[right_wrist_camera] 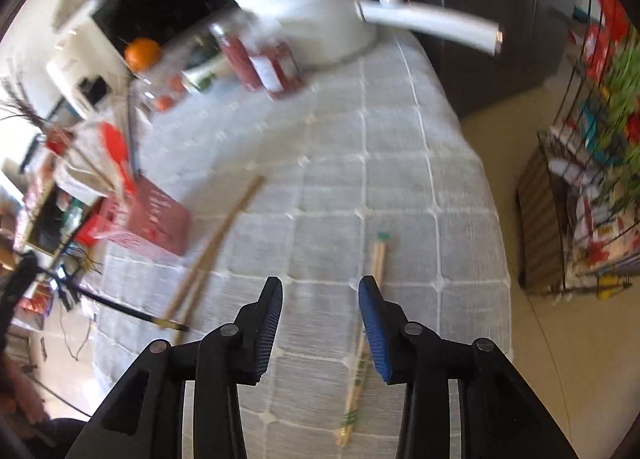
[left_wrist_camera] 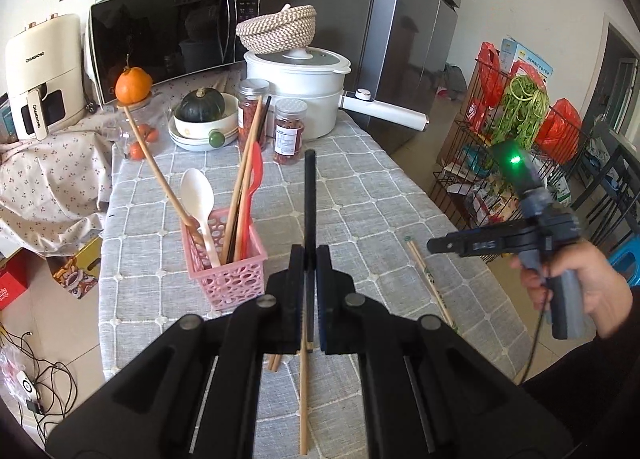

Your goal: Organize utensils

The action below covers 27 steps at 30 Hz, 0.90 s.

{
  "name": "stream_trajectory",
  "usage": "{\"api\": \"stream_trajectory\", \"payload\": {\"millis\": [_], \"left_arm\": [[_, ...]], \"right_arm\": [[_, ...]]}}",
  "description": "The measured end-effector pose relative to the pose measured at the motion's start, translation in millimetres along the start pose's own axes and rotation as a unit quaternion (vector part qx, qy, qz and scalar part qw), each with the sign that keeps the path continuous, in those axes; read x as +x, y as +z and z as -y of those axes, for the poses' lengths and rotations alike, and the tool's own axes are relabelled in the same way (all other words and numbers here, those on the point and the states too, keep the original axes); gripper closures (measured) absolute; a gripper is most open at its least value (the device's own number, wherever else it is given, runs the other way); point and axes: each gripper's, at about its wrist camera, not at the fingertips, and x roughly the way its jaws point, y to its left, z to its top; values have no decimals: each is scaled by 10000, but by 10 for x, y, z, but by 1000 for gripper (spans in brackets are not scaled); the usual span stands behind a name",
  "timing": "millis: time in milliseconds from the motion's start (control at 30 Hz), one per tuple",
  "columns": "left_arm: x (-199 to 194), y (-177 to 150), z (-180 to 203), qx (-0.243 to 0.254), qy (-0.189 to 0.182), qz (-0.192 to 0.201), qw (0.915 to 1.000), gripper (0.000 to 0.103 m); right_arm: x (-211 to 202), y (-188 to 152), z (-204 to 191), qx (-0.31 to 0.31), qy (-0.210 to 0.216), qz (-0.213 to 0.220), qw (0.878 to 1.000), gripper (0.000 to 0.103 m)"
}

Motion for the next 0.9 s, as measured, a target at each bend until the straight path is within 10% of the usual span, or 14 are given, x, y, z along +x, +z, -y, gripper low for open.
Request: {"api": "stream_trajectory", "payload": {"millis": [233,567,900], "left_arm": [[-18,3,-98,-122,20,49,9999,97],[-101,27,-117,-180,47,203,9996,97],[-616,217,-226,-475,56,1307,9903,97]], "right_arm": [[560,144,176,192,-634,-543,9963,64],[768,52,140,-269,-902,-634,9935,94],[-196,-99,68,183,90,756,9969,94]]}}
